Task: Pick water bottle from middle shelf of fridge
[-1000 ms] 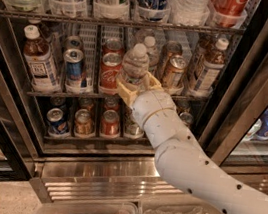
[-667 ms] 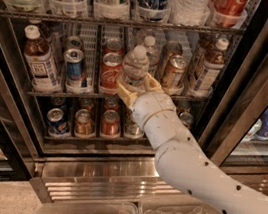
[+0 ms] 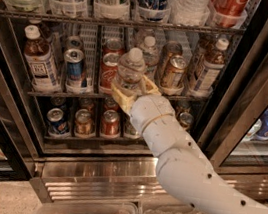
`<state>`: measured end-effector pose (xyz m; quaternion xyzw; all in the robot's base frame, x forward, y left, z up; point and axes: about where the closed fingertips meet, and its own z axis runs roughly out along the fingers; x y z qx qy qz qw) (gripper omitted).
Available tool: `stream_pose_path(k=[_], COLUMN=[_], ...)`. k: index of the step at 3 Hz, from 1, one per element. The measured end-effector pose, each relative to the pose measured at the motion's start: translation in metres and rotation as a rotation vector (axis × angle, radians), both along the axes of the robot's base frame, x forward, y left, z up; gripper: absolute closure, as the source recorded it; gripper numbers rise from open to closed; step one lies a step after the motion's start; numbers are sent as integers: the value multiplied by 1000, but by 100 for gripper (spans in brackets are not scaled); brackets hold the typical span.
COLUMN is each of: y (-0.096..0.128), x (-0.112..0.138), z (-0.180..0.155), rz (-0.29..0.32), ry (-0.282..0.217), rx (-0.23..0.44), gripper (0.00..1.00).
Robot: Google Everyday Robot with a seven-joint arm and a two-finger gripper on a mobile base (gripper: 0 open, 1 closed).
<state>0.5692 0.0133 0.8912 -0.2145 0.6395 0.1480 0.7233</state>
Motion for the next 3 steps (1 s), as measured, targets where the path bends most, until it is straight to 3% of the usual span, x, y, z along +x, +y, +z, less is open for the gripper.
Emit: stream_pose_path(k=[1, 2, 3], y=[14, 25, 25], x=[-39, -58, -58], z=[19, 48, 48], rz=[93, 121, 121], ry=[-48, -129, -129], rx=[8, -17, -17], gripper=[100, 100, 100])
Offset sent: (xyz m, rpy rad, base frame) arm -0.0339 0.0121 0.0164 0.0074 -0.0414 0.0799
